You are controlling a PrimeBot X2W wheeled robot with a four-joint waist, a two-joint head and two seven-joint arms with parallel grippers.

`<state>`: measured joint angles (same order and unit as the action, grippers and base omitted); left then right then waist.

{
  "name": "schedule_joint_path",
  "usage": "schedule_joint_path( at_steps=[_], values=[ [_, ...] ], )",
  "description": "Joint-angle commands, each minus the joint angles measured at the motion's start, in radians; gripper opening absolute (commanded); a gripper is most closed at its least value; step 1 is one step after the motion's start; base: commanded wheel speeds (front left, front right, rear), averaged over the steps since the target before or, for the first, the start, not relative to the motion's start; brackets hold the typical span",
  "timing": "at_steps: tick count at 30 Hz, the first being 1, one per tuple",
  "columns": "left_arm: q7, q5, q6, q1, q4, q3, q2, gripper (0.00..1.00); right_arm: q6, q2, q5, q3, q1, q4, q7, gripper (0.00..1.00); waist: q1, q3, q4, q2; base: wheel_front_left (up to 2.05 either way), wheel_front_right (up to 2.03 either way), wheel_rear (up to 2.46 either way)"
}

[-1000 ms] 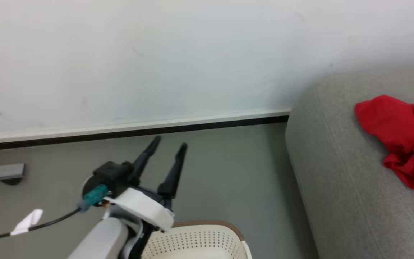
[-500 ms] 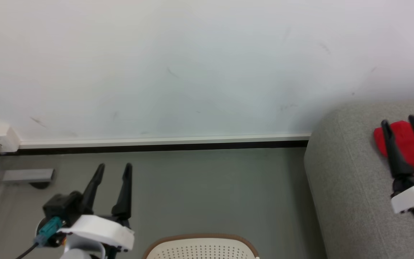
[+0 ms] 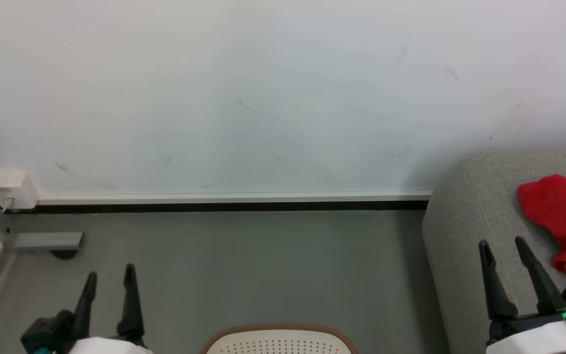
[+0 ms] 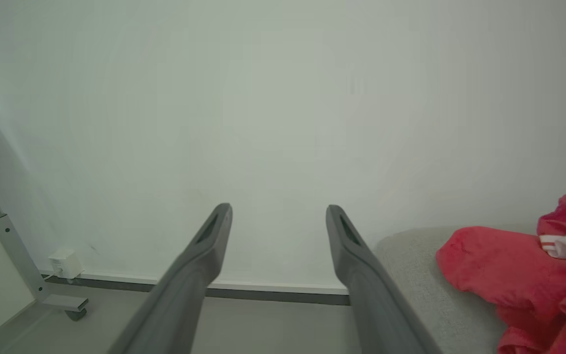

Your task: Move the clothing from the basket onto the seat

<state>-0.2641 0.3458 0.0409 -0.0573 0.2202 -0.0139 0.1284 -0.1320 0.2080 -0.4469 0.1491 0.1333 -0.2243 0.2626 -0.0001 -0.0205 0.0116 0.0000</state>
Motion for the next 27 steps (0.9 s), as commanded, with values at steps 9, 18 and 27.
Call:
schedule_joint_path(
  at_steps=[9, 18, 27],
  values=[
    [0.000, -0.133, -0.059, 0.034, 0.029, 0.060, -0.044, 1.00, 0.002, -0.034, 0.071, 0.001, -0.070, -0.002, 0.002, 1.00, 0.0001, -0.004, 0.003, 0.0000, 0.00, 0.00, 0.00],
    [0.000, -0.161, -0.104, 0.011, 0.065, 0.076, -0.066, 1.00, 0.002, -0.047, 0.082, 0.012, -0.072, -0.010, 0.002, 1.00, 0.0001, -0.008, -0.001, 0.0000, 0.00, 0.00, 0.00],
    [0.000, -0.179, -0.120, 0.003, 0.084, 0.092, -0.073, 1.00, 0.002, -0.043, 0.075, 0.006, -0.059, -0.014, 0.003, 1.00, 0.0001, -0.012, -0.006, 0.0000, 0.00, 0.00, 0.00]
  ],
)
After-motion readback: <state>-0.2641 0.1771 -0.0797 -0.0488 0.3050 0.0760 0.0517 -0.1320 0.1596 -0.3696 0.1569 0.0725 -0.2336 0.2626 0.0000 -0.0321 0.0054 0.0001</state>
